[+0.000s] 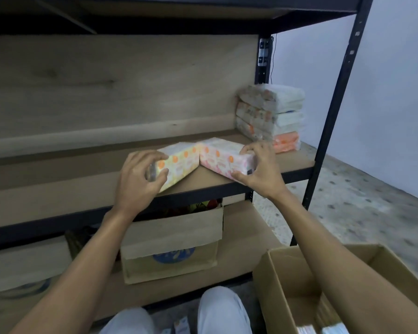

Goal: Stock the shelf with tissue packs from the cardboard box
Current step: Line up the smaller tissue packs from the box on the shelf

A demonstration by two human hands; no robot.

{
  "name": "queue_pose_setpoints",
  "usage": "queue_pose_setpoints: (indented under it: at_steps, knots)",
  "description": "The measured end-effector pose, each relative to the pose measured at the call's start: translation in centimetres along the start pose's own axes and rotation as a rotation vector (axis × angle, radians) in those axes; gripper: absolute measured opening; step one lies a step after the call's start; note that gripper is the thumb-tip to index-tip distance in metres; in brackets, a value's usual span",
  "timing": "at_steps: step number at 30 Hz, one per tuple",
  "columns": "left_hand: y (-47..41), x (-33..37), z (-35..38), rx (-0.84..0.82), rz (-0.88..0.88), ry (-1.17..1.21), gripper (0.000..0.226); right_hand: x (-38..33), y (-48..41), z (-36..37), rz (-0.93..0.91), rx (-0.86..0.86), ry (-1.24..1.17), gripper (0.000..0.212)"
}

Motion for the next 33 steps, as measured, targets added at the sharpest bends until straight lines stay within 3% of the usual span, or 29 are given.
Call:
queue_pose_setpoints:
  at_steps: [6,13,16,21,28,33]
  knots:
    - [0.2,-3.4,-0.2,-0.123,-0.052,-0.045,0.03,1.6,0.0,0.8,0.051,-0.087,0.048,0.052]
    - [-0.2,-6.1,-0.2,-0.134,-0.156,-0.279,0.044,1.8,-1.8,1.4,0.065,-0.243,0.516,0.067]
    - [-1.0,-5.8,0.1,-0.131,-0.193,-0.374,0.057,0.3,-2.7,2.2,0.046,-0.241,0.555,0.065]
    - [-2.3,-2.9,2.1,-0.169,-0.128,-0.37,0.06,-1.9,-4.1,5.0,0.008,-0.312,0.556,0.064]
    - [-3.5,-4.0,5.7,-0.297,-0.25,-0.533,0.063,-0.4,-5.1,8.2,0.149,-0.456,0.621,0.071]
    - [-4.5,-4.9,6.4,-0.231,-0.278,-0.64,0.061,0.7,-5.8,8.7,0.152,-0.434,0.684,0.066]
Point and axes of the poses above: each hand's wrist, its own y-axis away from the middle knuckle, its own z-axis out of the palm, x = y × z, the point moved 7 cm from there along -y, towards the middle knuckle, and after that the axes turned 10 degrees about -z, right-handed, at the moved point
